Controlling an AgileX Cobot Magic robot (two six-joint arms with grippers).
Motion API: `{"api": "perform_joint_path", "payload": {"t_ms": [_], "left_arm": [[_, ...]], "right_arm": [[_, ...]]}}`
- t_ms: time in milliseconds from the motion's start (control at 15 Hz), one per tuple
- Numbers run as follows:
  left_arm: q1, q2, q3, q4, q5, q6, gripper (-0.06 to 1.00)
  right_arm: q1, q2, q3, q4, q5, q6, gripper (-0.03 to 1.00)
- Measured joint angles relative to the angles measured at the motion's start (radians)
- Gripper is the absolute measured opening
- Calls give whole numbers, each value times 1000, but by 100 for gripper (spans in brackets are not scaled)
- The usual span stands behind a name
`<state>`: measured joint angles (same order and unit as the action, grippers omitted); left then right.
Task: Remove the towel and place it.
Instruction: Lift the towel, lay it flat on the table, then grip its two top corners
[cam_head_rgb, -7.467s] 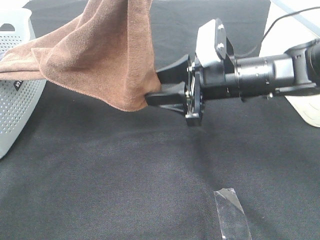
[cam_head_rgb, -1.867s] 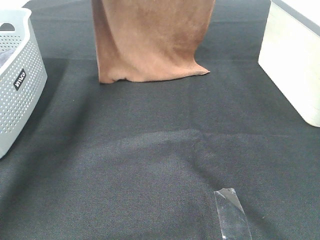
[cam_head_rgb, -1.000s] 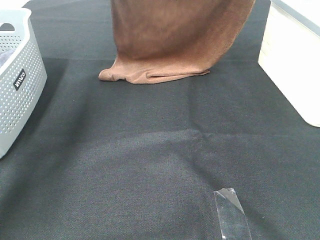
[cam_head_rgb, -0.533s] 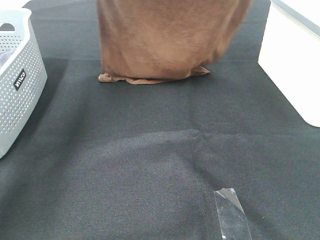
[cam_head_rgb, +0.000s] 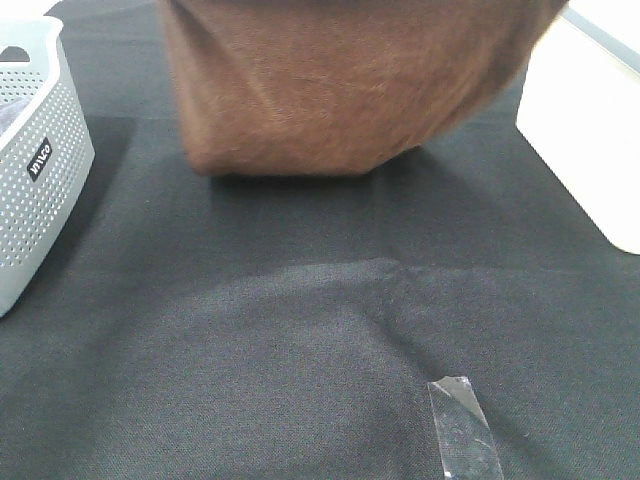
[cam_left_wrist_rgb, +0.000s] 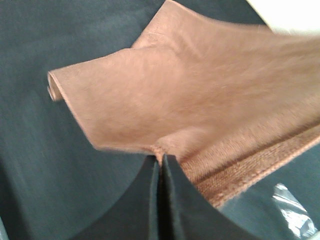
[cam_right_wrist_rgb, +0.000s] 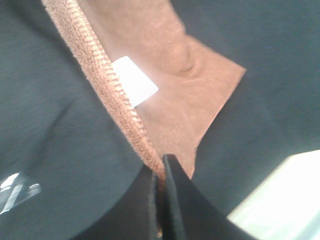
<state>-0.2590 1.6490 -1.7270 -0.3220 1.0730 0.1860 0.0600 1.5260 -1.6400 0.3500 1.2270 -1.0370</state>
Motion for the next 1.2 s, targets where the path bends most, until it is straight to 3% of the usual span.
{"api": "perform_joint_path", "payload": {"t_ms": [200, 467, 1000, 1200], "left_arm": [[-2, -250, 275, -27, -66, -21, 0], [-3, -511, 495, -80, -58, -77, 0], [1, -848, 767, -165, 87, -131, 0], [9, -938, 854, -164, 111, -130, 0]], "right_arm": [[2, -158, 157, 62, 3, -1, 0], [2, -383, 390, 104, 6, -1, 0], [5, -751, 735, 205, 9, -29, 0], [124, -753, 784, 171, 6, -50, 0]]}}
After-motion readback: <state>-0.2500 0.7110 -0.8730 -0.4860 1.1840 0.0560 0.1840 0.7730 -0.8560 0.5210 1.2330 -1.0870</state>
